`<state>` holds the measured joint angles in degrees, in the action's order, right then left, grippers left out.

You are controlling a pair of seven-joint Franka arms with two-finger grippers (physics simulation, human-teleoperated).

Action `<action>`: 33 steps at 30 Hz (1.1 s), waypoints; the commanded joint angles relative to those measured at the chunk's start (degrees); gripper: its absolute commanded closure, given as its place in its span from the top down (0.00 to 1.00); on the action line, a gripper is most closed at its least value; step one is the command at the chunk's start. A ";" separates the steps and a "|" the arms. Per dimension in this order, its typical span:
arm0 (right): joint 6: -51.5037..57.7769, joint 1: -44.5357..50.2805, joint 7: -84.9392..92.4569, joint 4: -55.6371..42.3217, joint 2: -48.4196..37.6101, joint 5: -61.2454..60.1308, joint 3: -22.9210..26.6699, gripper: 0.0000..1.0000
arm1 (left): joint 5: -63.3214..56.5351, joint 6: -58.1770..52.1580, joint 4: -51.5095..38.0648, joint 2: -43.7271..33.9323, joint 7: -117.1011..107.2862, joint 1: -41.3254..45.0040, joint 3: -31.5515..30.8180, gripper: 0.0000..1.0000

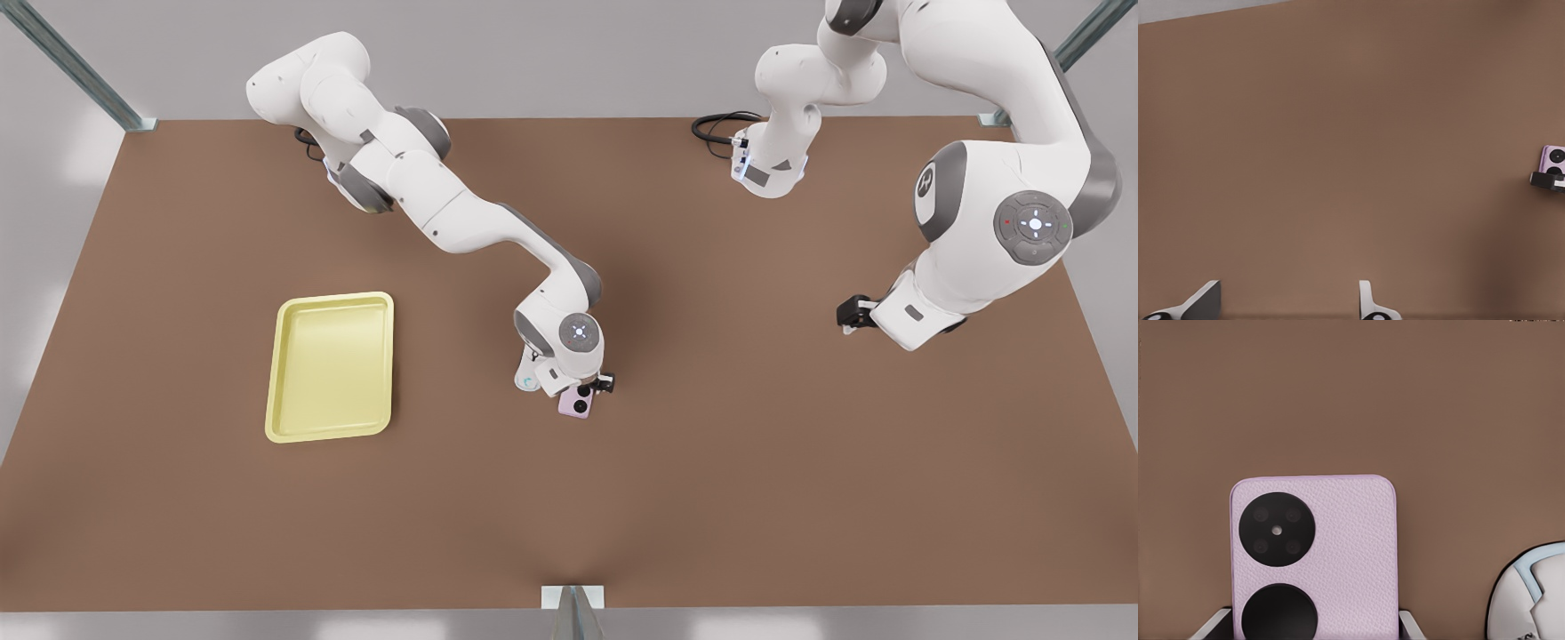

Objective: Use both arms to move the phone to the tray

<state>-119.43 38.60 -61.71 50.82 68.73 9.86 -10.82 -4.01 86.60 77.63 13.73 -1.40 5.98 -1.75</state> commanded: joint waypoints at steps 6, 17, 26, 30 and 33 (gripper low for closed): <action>0.25 -0.01 0.89 0.07 -0.44 0.16 0.01 0.85 | -0.12 -0.02 -0.73 -0.02 -0.10 0.00 -0.01 1.00; 0.86 -0.19 1.76 0.33 -1.05 -0.02 0.19 0.84 | -0.04 -0.11 -0.73 -0.02 -0.27 0.00 -0.01 1.00; 0.60 -0.63 1.77 0.51 -1.58 -0.10 0.10 0.96 | -0.04 -0.02 -0.73 -0.02 -0.36 0.00 -0.09 1.00; 0.16 -1.51 1.85 -0.11 -0.88 -0.02 -0.16 0.96 | -0.12 -0.02 -0.73 -0.02 -0.45 0.08 -0.09 1.00; -0.45 -1.51 1.59 -0.28 -0.62 -0.02 -0.95 0.95 | -0.12 -0.02 -0.73 0.07 -0.45 0.08 -0.09 1.00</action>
<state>-119.18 37.13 -60.45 50.58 68.17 9.85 -11.62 -4.07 86.57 76.93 13.82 -1.64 6.07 -1.84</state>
